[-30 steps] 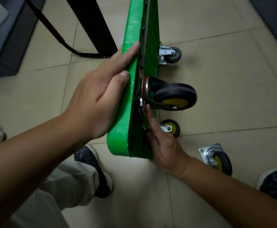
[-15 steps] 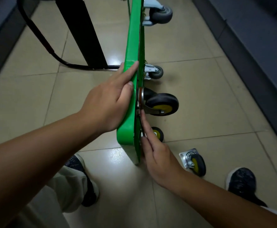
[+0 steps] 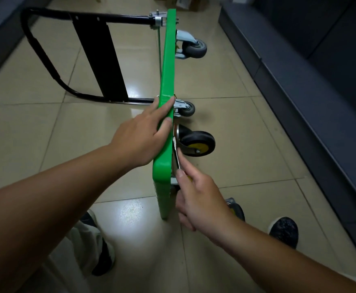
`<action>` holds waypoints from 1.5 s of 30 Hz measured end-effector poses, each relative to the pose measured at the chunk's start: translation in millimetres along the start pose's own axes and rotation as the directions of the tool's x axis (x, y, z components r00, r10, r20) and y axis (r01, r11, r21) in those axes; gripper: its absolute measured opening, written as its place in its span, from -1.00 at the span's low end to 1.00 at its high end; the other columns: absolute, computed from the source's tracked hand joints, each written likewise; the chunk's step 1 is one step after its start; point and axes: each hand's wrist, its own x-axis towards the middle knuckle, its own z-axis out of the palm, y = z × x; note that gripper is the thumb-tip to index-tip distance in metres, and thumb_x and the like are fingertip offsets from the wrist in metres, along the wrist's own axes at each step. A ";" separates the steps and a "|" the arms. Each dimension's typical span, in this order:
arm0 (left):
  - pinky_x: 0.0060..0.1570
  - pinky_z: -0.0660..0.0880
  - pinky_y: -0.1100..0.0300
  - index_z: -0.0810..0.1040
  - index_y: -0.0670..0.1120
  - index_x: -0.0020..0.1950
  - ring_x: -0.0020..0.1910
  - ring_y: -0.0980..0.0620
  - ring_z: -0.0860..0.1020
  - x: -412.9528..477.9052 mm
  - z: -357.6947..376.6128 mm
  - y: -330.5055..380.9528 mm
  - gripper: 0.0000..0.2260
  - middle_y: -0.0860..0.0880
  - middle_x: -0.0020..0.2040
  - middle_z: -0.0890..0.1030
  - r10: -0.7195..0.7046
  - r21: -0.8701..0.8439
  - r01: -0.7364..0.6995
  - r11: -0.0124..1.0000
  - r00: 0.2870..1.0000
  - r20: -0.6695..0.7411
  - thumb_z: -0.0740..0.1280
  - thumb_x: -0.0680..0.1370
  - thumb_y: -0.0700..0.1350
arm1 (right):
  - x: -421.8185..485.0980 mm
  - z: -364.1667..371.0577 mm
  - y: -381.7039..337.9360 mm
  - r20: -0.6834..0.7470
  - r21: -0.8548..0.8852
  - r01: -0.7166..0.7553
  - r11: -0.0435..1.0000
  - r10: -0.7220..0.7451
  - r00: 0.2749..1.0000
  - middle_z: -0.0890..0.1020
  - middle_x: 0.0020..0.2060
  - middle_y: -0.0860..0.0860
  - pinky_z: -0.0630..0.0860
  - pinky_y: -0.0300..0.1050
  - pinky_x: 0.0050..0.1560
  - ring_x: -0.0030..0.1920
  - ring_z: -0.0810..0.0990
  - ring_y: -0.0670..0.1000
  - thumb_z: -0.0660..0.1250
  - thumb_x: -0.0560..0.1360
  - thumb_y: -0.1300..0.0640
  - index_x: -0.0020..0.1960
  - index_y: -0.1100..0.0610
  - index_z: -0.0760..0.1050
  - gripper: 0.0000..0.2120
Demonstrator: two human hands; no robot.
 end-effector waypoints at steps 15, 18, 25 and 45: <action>0.17 0.58 -0.07 0.17 0.49 0.51 0.14 0.09 0.63 7.3 -0.2 -4.6 -0.35 0.19 0.59 0.27 0.024 -0.175 -0.023 0.984 1.000 -0.001 0.21 0.41 0.42 | -3.0 -2.6 1.0 0.138 0.165 -0.072 0.984 0.050 0.989 0.32 -0.56 0.03 0.39 -0.17 -0.48 -0.62 0.42 0.08 0.07 0.71 0.07 0.34 -0.28 0.41 -0.67; 0.18 0.59 -0.08 0.18 0.50 0.49 0.14 0.10 0.63 6.6 0.3 -6.9 -0.37 0.20 0.59 0.26 0.025 -0.206 -0.026 0.978 1.000 -0.010 0.23 0.42 0.40 | -24.3 -6.7 7.3 0.169 0.081 -0.088 0.993 0.074 0.983 0.40 -0.57 -0.04 0.42 -0.18 -0.43 -0.58 0.45 0.02 0.06 0.71 0.05 0.35 -0.46 0.34 -0.59; 0.26 0.55 -0.03 0.26 0.42 0.52 0.31 0.19 0.54 7.2 4.0 -9.9 -0.40 0.25 0.56 0.30 0.048 -0.281 -0.055 0.958 0.998 -0.034 0.28 0.47 0.32 | 16.5 -34.8 57.8 0.025 -0.342 0.334 0.879 -0.346 0.938 0.61 0.16 -0.37 0.55 -0.35 -0.01 -0.14 0.62 -0.27 0.03 0.68 -0.12 0.57 -0.40 -0.08 -0.47; 0.23 0.57 -0.03 0.31 0.09 0.59 0.37 0.06 0.54 8.8 13.6 -13.1 -0.44 0.08 0.52 0.43 0.056 -0.401 -0.068 0.914 0.998 -0.042 0.30 0.58 0.06 | 125.2 -28.6 129.5 0.177 -0.307 0.696 0.649 -0.680 0.711 0.63 0.09 0.35 0.61 0.03 0.07 -0.02 0.66 0.28 0.07 0.70 0.15 0.64 -0.16 -0.10 -0.39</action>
